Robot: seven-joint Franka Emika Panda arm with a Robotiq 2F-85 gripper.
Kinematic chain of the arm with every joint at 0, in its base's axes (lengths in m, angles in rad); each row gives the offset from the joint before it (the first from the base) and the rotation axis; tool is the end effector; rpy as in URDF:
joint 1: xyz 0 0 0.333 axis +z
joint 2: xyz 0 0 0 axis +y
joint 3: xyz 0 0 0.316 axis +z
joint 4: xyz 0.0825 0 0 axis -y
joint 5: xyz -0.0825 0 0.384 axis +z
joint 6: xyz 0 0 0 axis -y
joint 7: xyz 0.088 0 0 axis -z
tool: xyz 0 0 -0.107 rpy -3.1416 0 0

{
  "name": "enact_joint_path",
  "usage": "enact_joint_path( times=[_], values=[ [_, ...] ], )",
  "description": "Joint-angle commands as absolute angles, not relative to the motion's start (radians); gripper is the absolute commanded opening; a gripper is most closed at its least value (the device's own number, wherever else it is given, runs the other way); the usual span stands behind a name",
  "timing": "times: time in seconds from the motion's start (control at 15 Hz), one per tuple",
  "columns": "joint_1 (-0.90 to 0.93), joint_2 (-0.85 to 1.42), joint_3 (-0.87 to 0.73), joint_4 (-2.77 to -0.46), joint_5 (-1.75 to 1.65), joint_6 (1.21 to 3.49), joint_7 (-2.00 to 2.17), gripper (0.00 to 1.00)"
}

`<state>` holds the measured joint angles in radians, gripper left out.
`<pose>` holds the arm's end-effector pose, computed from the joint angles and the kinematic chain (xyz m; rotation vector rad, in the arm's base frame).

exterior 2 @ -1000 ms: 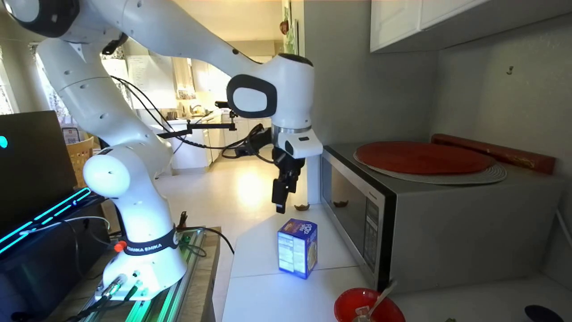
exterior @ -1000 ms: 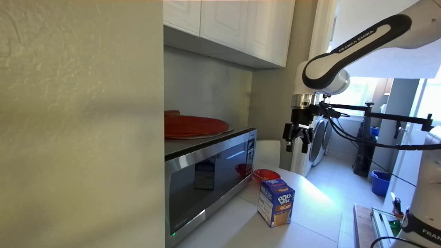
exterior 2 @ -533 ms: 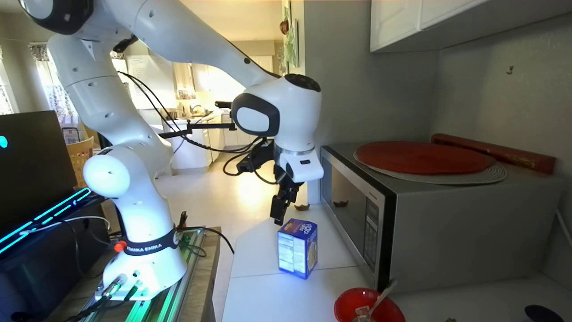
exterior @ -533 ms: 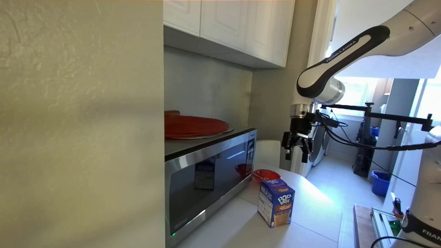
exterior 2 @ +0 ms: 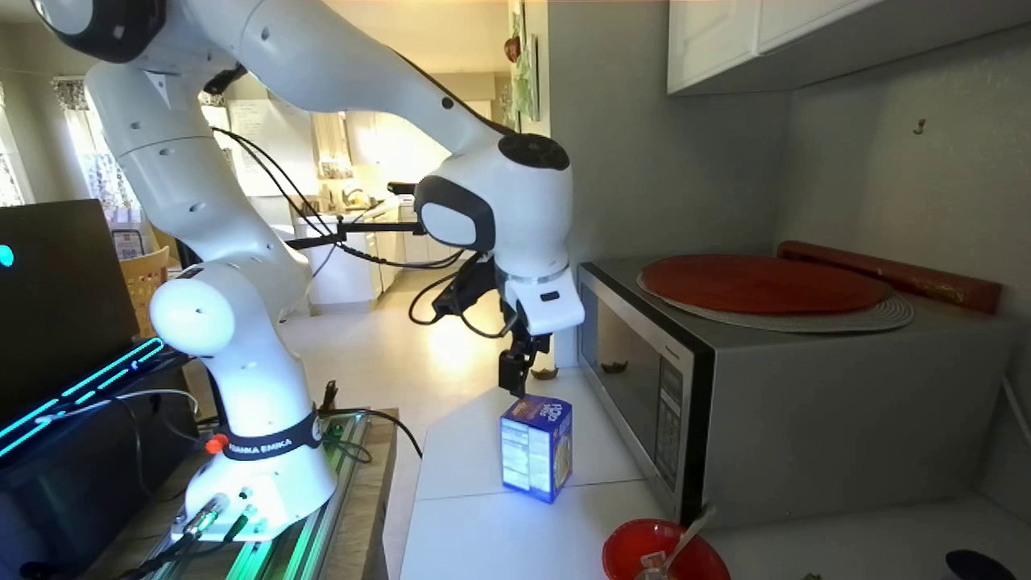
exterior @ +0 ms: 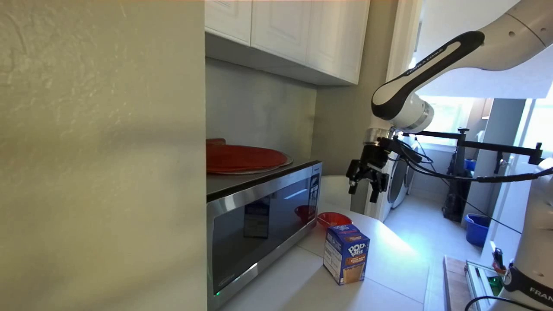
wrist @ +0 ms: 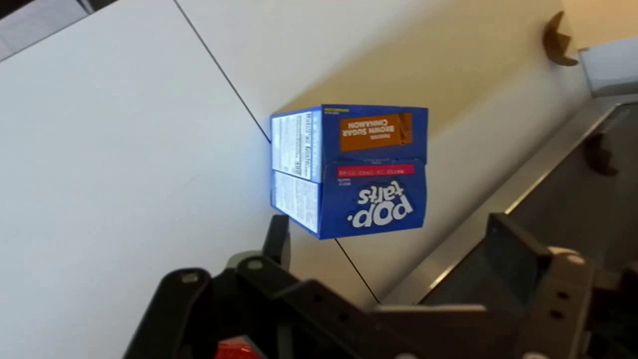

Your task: Open the blue box.

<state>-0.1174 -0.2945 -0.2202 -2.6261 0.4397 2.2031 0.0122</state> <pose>0.3814 -0.1148 0.3375 -2.5924 0.8368 0.1069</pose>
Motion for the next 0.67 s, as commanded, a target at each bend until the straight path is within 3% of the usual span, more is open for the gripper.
enact_joint_path(
  times=[0.0, 0.33, 0.6],
  values=[
    [-0.128, -0.287, -0.289, -2.675, 0.607, 2.235, -0.134, 1.00],
    [-0.179, -0.226, -0.388, -2.664, 0.839, 2.125, -0.240, 1.00],
    [-0.209, -0.233, -0.357, -2.670, 0.805, 2.138, -0.221, 1.00]
  ],
)
